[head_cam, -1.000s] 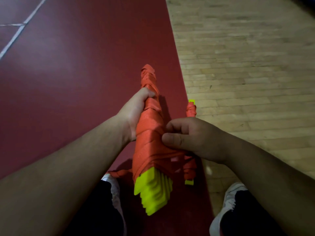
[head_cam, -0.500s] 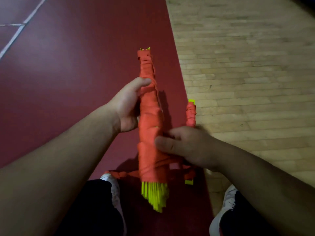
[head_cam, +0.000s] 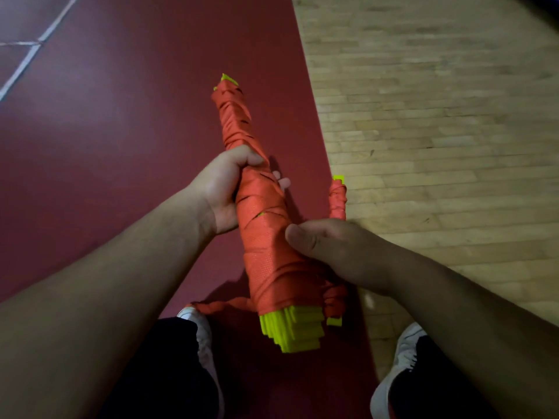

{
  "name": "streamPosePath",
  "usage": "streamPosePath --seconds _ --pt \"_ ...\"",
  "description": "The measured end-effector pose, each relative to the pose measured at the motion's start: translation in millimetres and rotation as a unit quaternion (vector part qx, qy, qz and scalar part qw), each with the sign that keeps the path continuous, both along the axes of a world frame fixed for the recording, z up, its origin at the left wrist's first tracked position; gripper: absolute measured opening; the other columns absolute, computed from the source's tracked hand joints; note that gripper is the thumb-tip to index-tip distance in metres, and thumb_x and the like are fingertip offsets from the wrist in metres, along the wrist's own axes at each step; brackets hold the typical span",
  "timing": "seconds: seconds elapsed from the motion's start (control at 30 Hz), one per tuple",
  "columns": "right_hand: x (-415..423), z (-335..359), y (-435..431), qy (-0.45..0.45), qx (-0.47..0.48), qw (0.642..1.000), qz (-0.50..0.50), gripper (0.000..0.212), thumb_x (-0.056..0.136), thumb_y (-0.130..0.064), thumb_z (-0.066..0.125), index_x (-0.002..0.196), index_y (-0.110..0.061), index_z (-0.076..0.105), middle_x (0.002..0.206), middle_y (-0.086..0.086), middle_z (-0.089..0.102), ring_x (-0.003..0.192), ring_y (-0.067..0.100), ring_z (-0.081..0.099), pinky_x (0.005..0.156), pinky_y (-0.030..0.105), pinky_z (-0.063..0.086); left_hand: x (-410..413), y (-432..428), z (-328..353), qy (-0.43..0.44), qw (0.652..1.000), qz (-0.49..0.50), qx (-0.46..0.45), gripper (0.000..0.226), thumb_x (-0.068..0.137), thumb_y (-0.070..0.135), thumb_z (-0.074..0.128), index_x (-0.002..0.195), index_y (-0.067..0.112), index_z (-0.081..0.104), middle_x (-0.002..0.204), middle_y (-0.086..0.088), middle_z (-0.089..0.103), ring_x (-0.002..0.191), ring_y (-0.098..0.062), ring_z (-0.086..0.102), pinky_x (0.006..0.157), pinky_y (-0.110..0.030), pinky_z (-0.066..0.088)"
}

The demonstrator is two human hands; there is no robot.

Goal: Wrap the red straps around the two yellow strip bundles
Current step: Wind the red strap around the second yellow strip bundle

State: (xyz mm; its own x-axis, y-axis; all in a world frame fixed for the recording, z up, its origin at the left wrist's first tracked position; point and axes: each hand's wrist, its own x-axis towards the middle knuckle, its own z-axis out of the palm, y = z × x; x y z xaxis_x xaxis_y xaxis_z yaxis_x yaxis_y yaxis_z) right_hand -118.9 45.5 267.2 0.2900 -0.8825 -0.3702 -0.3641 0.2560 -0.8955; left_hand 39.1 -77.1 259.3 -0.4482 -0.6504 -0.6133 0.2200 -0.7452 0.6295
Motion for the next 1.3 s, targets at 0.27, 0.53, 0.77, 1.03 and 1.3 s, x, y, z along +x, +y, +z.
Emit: streamPosePath --seconds 0.27,0.53,0.77,1.03,1.3 --pt "-6.3 -9.9 -2.5 -0.098 0.019 0.994 0.049 0.074 0.055 -0.079 0.075 0.086 -0.012 0.066 0.078 0.009 0.057 0.069 0.02 0.052 0.058 0.035 0.043 1.2 -1.5 -1.5 0.002 0.999 -0.02 -0.03 0.016 0.079 0.026 0.051 0.083 0.011 0.051 0.078 -0.011 0.053 0.069 -0.023 0.055 0.068 -0.03 0.053" --pt "-13.0 -5.3 -6.6 -0.086 0.001 0.991 0.103 0.062 0.053 -0.09 0.062 0.077 -0.034 0.071 0.063 -0.014 0.062 0.059 -0.002 0.05 0.055 0.015 0.04 -0.1 0.3 1.7 0.001 1.0 -0.006 -0.012 0.027 0.092 0.03 0.048 0.109 0.009 0.05 0.083 -0.017 0.062 0.065 -0.026 0.063 0.062 -0.031 0.057" --pt "-16.6 -5.0 -9.2 -0.092 -0.017 0.995 0.038 0.073 0.058 -0.092 0.06 0.063 -0.019 0.057 0.056 -0.004 0.048 0.051 0.011 0.043 0.048 0.019 0.034 0.4 -2.7 3.7 -0.02 0.999 0.028 -0.002 0.023 0.097 0.035 0.051 0.094 0.012 0.052 0.076 -0.013 0.058 0.053 -0.022 0.064 0.051 -0.028 0.055" --pt "-7.1 -8.6 -2.9 -0.178 0.089 0.98 0.007 0.106 0.053 -0.086 0.073 0.084 0.014 0.056 0.087 0.024 0.053 0.084 0.035 0.045 0.073 0.049 0.033 -7.5 6.1 3.5 0.011 1.0 0.013 -0.015 0.041 0.1 0.044 0.043 0.092 0.008 0.06 0.081 -0.014 0.063 0.064 -0.022 0.066 0.055 -0.028 0.057" --pt "-4.9 -6.1 -4.4 -0.118 0.051 0.991 -0.03 0.071 0.062 -0.069 0.079 0.089 -0.004 0.072 0.096 0.024 0.071 0.089 0.036 0.063 0.088 0.065 0.049 -5.9 3.1 2.9 -0.035 0.997 0.04 -0.062 0.052 0.085 0.054 0.066 0.116 0.012 0.065 0.096 -0.01 0.069 0.082 -0.022 0.069 0.078 -0.038 0.059"
